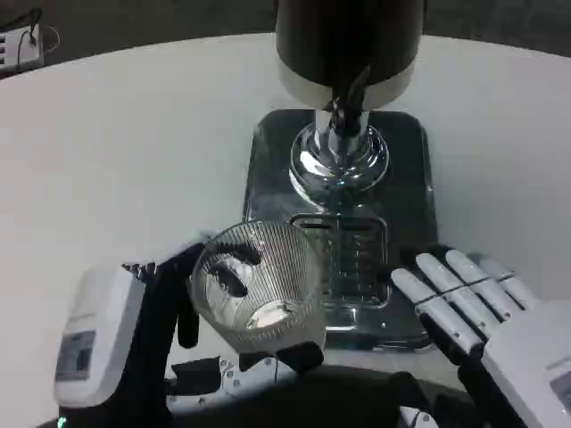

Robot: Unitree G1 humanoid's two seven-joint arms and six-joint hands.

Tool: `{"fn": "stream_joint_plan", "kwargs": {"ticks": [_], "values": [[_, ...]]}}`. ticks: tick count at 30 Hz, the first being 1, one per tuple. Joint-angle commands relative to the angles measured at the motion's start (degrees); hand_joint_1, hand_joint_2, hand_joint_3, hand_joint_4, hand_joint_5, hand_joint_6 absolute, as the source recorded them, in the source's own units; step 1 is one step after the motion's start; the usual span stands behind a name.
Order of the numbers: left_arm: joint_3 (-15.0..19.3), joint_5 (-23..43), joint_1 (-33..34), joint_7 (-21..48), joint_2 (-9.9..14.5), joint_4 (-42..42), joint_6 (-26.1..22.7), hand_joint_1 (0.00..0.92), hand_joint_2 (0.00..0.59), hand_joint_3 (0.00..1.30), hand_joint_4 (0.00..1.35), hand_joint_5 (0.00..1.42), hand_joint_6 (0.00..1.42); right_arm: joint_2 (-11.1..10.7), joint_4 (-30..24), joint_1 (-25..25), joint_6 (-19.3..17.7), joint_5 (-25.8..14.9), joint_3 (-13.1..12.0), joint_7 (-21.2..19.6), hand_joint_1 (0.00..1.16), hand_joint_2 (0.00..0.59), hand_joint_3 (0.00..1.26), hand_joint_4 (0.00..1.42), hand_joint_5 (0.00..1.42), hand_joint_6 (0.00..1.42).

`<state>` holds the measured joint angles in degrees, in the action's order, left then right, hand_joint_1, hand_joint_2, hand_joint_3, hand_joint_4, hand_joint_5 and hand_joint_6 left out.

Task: Grasp the cup under the faucet to collect the drink, then remove the cup.

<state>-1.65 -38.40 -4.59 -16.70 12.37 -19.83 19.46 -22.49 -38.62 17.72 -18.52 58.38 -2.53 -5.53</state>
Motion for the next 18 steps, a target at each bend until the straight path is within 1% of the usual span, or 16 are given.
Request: {"fn": "stream_joint_plan", "kwargs": {"ticks": [1, 18], "values": [[0.33, 1.29, -0.43, 0.22, -0.39, -1.25, 0.17, 0.804, 0.001, 1.0, 1.09, 1.23, 1.37, 0.32, -0.28, 0.43, -0.01, -0.5, 0.09, 0.39, 0.26, 0.517, 0.14, 0.07, 0.08, 0.13], [0.86, 1.11, 0.7, 0.2, -0.42, -0.02, 0.15, 0.804, 0.001, 1.0, 1.09, 1.23, 1.37, 0.46, 0.12, 0.14, 0.32, -0.67, 0.05, 0.78, 0.26, 0.517, 0.14, 0.07, 0.09, 0.13]]}}
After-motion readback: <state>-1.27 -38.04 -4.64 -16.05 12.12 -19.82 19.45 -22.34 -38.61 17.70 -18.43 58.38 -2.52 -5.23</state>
